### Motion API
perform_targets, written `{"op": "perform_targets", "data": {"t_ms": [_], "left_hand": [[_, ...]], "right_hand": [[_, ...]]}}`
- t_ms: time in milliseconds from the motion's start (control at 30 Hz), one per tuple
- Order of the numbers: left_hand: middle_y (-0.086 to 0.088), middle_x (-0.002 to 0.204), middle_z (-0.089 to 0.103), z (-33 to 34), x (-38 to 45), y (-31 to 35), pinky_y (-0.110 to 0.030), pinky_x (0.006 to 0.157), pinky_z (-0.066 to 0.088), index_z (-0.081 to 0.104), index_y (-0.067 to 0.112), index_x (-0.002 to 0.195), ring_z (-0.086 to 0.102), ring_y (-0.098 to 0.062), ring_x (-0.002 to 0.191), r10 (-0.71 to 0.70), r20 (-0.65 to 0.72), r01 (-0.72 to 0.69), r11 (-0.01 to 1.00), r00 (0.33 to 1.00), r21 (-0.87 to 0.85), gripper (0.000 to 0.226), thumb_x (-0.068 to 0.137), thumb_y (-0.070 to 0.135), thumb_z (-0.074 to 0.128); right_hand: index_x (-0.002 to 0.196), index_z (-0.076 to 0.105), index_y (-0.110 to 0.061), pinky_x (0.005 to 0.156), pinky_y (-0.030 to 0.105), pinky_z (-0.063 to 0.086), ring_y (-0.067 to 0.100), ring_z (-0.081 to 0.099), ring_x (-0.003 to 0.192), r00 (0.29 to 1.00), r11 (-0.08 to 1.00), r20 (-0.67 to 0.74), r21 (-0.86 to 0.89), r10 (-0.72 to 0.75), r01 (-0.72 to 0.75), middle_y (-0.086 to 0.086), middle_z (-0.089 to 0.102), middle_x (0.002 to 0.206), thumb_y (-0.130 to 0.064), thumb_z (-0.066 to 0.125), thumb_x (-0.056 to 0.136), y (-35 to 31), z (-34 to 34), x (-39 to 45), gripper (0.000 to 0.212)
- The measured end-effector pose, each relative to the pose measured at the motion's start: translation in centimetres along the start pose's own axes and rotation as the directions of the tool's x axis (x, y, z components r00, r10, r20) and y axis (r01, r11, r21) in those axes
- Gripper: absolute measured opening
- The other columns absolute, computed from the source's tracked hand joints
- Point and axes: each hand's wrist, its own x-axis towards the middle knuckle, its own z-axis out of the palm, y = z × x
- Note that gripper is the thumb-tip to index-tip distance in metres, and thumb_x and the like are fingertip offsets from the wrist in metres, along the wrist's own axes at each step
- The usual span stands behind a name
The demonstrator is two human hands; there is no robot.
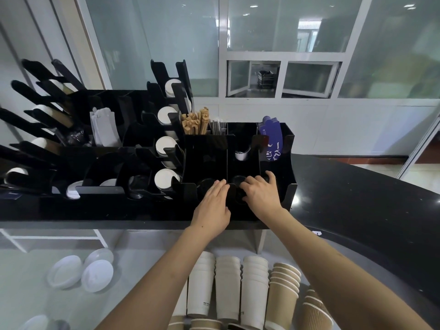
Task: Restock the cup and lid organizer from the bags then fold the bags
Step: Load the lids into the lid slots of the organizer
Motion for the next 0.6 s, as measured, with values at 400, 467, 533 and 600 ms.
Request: {"op": "perform_targets", "data": {"t_ms": [400,467,533,600], "left_hand": [[0.006,0.172,0.007,-1.0,-0.8,-0.2,-0.027,0.121,0.016,0.024,0.021,0.161,0.000,-0.008,0.157,0.034,0.068,-0.027,0.994,0.997,-0.108,0.063,0.103,0.015,0.049],[0.009,0.170,0.013,-1.3,-2.5,-0.4,-0.026,0.121,0.020,0.030,0.024,0.159,0.011,-0.007,0.156,-0.007,0.018,0.011,0.978,1.000,-0.209,0.058,0.105,0.015,0.049],[0.012,0.163,0.027,-1.3,-5.1,-1.1,-0.027,0.123,0.028,0.039,0.026,0.154,0.026,-0.004,0.149,-0.041,-0.041,0.028,0.963,0.998,-0.267,0.051,0.104,0.016,0.050],[0.015,0.153,0.036,-1.3,-8.1,-2.3,-0.022,0.118,0.033,0.045,0.027,0.148,0.034,0.001,0.139,-0.069,-0.058,0.047,0.949,0.996,-0.311,0.046,0.104,0.016,0.050]], "right_hand": [[0.125,0.071,-0.019,0.121,0.060,0.028,0.023,0.062,0.124,0.973,0.979,-0.199,0.187,0.116,-0.079,-0.001,0.070,0.124,-0.018,0.078,0.084,-0.8,-0.6,-1.5,0.041],[0.123,0.070,-0.017,0.116,0.053,0.037,0.023,0.062,0.122,0.947,0.957,-0.279,0.278,0.163,-0.083,0.000,0.069,0.124,-0.016,0.074,0.088,-1.8,-1.3,-2.8,0.036],[0.122,0.069,-0.014,0.101,0.044,0.048,0.024,0.062,0.116,0.932,0.923,-0.306,0.378,0.196,-0.070,0.002,0.068,0.121,-0.015,0.073,0.089,-3.7,-1.8,-4.4,0.033],[0.123,0.068,-0.012,0.091,0.040,0.052,0.024,0.061,0.110,0.933,0.894,-0.291,0.443,0.212,-0.065,0.003,0.067,0.119,-0.014,0.073,0.090,-6.4,-2.0,-6.1,0.033]]}}
